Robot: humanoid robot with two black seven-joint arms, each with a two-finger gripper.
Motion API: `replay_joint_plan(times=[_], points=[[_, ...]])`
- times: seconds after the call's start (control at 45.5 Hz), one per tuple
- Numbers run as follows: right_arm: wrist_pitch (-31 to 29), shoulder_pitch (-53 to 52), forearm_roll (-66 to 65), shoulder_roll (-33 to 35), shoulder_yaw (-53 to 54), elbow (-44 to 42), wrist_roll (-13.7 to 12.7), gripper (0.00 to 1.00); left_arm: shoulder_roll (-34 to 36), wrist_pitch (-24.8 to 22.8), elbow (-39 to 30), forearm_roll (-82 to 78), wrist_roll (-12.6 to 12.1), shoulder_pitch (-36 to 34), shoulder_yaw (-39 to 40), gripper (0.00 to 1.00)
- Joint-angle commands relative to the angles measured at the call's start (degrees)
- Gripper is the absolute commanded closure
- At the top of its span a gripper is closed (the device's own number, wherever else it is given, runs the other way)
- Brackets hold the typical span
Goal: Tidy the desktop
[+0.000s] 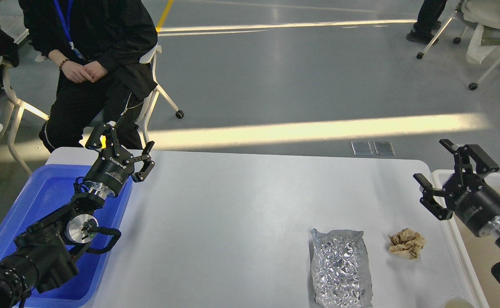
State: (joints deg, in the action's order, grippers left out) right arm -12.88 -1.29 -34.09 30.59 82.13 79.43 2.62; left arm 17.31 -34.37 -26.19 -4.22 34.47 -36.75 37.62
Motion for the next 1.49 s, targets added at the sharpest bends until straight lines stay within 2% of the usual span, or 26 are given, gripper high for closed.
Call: replay_joint_plan(times=[0.0, 0.088, 0.198, 0.308, 0.484, 0.615, 0.835, 0.901, 1.011, 1.143, 1.253, 1.407, 1.473], points=[[-0.48, 1.03, -0.19, 11.76, -0.21, 5.03, -6.31, 0.0, 0.0, 0.01, 0.0, 0.01, -0.02, 0.01, 0.0, 0.0], [-1.44, 2.61, -0.1, 16.59, -0.39, 8.37, -8.07, 0.0, 0.0, 0.1, 0.0, 0.01, -0.02, 0.01, 0.0, 0.0], [-6.71, 4.02, -0.19, 21.95, -0.3, 10.4, -9.48, 0.0, 0.0, 0.01, 0.0, 0.01, -0.02, 0.01, 0.0, 0.0], [-14.0, 4.72, -0.36, 26.27, 0.4, 10.92, -9.65, 0.0, 0.0, 0.01, 0.0, 0.01, -0.02, 0.01, 0.0, 0.0], [-21.65, 6.3, -3.09, 34.79, 0.4, 10.75, -10.09, 0.0, 0.0, 0.01, 0.0, 0.01, -0.02, 0.01, 0.0, 0.0], [-27.1, 7.27, -7.03, 35.85, -0.3, 10.66, -10.09, 0.0, 0.0, 0.01, 0.0, 0.01, -0.02, 0.01, 0.0, 0.0], [-27.46, 11.84, -19.17, 35.41, -0.21, 10.75, -9.04, 0.0, 0.0, 0.01, 0.0, 0.01, 0.07, 0.01, 0.0, 0.0], [-27.46, 12.45, -21.63, 35.41, -0.04, 10.75, -6.24, 0.0, 0.0, 0.01, 0.0, 0.01, 0.07, 0.01, 0.0, 0.0], [-27.55, 14.91, -27.95, 36.12, 0.31, 10.92, 1.49, 0.0, 0.0, 0.01, 0.0, 0.01, -0.02, 0.01, 0.0, 0.0], [-27.46, 17.9, -36.21, 36.03, -0.04, 11.45, 5.81, 0.0, 0.0, 0.01, 0.0, 0.01, -0.02, 0.01, 0.0, 0.0], [-27.2, 21.59, -40.7, 36.03, 0.05, 12.51, 11.17, 0.0, 0.0, 0.1, 0.0, 0.01, -0.02, 0.01, 0.0, 0.0], [-26.85, 23.79, -45.8, 35.59, -0.3, 12.59, 14.6, 0.0, 0.0, 0.01, 0.0, 0.01, -0.02, 0.01, 0.0, 0.0], [-26.67, 24.76, -46.16, 35.5, -0.47, 12.51, 15.13, 0.0, 0.0, 0.01, 0.0, 0.01, -0.02, 0.01, 0.0, 0.0]])
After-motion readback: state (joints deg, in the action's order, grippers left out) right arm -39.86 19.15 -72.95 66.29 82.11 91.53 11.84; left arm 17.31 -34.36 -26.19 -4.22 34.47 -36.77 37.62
